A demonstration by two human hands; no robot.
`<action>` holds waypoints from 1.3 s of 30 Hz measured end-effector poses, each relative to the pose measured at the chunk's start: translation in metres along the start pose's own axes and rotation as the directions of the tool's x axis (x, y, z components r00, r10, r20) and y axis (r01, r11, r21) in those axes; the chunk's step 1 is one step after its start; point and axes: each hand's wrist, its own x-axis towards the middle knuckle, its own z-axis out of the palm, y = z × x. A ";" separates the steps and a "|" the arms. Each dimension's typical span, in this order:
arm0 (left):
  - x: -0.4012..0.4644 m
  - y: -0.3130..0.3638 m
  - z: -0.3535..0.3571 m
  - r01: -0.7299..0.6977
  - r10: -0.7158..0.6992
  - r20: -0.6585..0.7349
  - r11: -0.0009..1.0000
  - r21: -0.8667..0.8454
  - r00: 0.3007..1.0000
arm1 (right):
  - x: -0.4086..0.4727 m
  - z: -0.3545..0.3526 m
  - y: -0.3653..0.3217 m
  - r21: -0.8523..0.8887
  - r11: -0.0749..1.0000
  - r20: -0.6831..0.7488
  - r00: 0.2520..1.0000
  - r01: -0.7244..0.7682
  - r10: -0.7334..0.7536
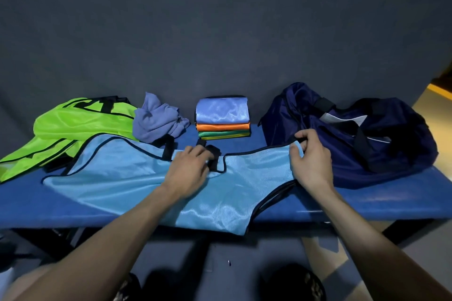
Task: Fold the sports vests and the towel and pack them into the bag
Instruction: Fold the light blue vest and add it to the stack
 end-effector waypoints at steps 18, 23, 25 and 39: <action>0.004 -0.068 -0.023 0.150 -0.140 0.230 0.988 -0.024 0.963 | 0.007 0.006 -0.005 0.021 0.999 -0.022 0.999 0.028 -0.028; 0.005 -0.071 -0.022 0.223 -0.227 0.158 0.974 0.046 0.961 | 0.006 0.011 -0.007 0.019 0.998 -0.025 0.998 0.061 -0.060; 0.005 -0.071 -0.028 0.317 -0.314 0.085 0.948 -0.031 0.946 | 0.005 0.014 -0.009 0.018 0.997 -0.024 0.997 0.072 -0.071; -0.041 -0.155 -0.060 0.590 -0.579 -0.113 0.781 0.207 0.807 | 0.006 0.037 -0.032 0.020 0.991 -0.004 0.991 0.132 -0.132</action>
